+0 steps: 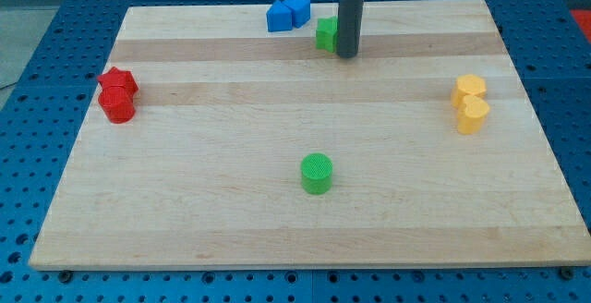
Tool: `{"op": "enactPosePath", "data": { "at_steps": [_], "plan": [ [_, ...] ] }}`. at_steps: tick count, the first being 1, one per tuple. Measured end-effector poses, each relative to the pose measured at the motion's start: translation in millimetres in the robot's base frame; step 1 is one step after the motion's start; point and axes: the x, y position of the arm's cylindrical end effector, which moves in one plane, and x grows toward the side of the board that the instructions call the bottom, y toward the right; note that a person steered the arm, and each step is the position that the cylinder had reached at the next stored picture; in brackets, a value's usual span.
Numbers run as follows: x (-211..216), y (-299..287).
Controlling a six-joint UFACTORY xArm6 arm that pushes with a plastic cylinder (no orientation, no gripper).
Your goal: Push the green star into the blue blocks
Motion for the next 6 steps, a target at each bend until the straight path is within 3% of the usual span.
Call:
{"op": "enactPosePath", "data": {
  "at_steps": [1,2,3,4,5,6],
  "plan": [
    [15.5,-54.4],
    [-23.0,-63.8],
    [-47.4,-33.2],
    [-43.4,-23.3],
    [-7.7,-23.7],
    [-10.7,7.8]
  ]
}}
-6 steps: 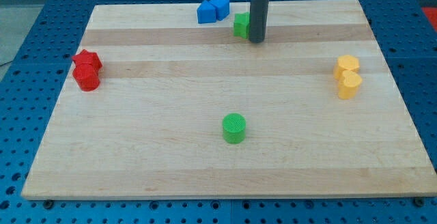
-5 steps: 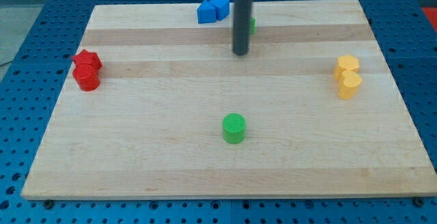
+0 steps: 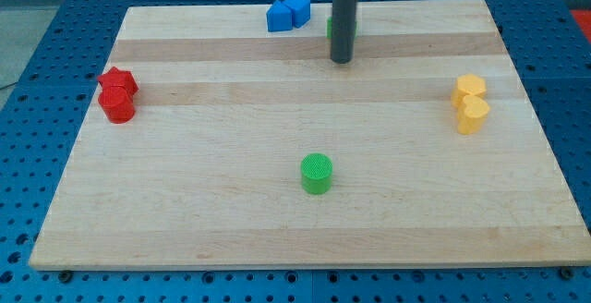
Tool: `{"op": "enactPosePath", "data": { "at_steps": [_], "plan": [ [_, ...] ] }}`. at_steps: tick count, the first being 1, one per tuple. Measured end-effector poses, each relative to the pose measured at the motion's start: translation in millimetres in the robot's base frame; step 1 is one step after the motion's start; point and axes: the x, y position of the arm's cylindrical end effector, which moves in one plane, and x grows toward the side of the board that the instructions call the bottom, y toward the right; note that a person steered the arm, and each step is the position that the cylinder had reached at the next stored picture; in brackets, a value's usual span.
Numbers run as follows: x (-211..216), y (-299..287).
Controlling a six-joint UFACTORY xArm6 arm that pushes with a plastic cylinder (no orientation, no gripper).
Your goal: Push the green star into the blue blocks
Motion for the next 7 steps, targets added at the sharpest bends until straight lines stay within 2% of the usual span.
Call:
{"op": "enactPosePath", "data": {
  "at_steps": [2,3,4,5,7],
  "plan": [
    [-58.5,-13.7],
    [-65.6,-4.7],
    [-60.9,42.6],
    [-76.6,65.1],
    [-103.7,-20.8]
  ]
}}
